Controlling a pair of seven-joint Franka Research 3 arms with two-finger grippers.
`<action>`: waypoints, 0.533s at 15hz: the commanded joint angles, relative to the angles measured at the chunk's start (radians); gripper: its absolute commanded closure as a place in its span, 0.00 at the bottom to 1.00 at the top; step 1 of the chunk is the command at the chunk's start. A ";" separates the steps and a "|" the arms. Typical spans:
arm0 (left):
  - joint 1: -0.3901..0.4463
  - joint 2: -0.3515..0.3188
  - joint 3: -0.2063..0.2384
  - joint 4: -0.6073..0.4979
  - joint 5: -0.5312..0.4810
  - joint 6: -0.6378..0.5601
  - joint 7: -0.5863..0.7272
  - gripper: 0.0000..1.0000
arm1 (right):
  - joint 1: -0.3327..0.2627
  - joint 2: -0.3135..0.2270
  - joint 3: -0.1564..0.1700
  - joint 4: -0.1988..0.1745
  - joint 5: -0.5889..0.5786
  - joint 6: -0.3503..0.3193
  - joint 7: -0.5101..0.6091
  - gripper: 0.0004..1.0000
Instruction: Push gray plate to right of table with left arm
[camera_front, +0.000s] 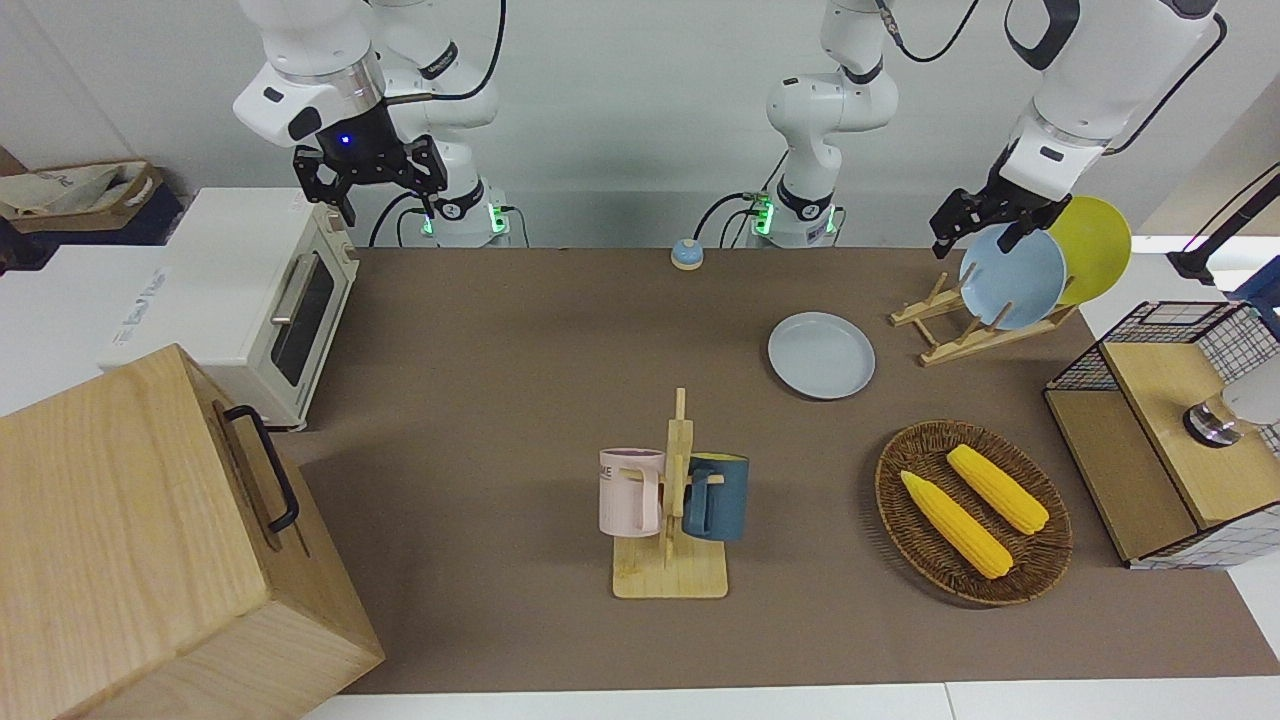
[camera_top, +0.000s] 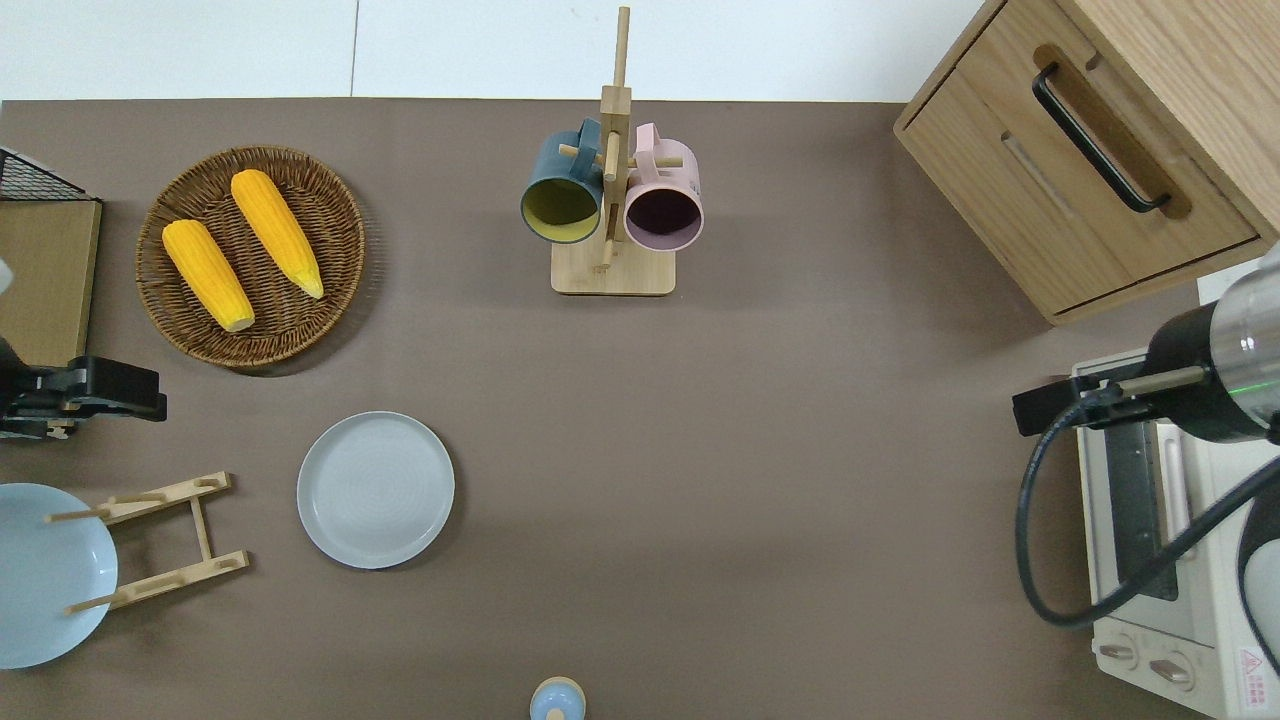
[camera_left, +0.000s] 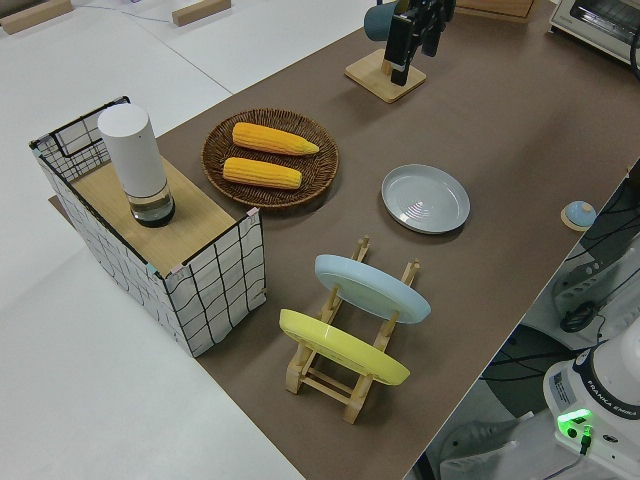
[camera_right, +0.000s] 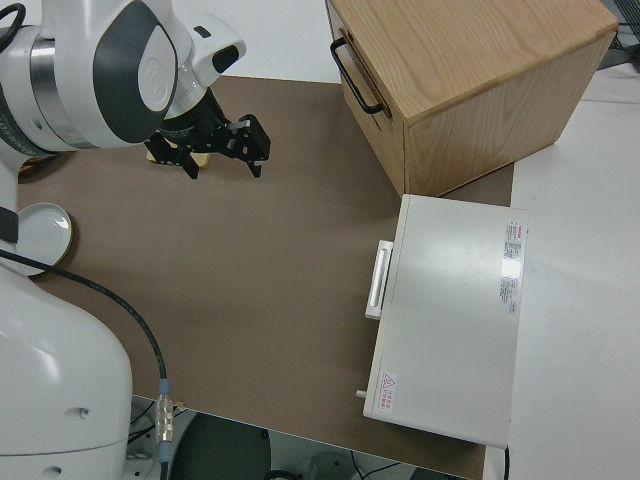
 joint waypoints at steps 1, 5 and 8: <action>0.000 -0.010 0.003 -0.020 -0.008 0.020 0.016 0.00 | -0.020 -0.003 0.017 0.009 0.006 -0.016 0.013 0.02; 0.000 -0.033 0.003 -0.071 -0.006 0.029 0.021 0.00 | -0.020 -0.003 0.017 0.009 0.006 -0.016 0.013 0.02; -0.001 -0.070 0.003 -0.161 -0.003 0.066 0.021 0.00 | -0.020 -0.003 0.017 0.009 0.006 -0.016 0.013 0.02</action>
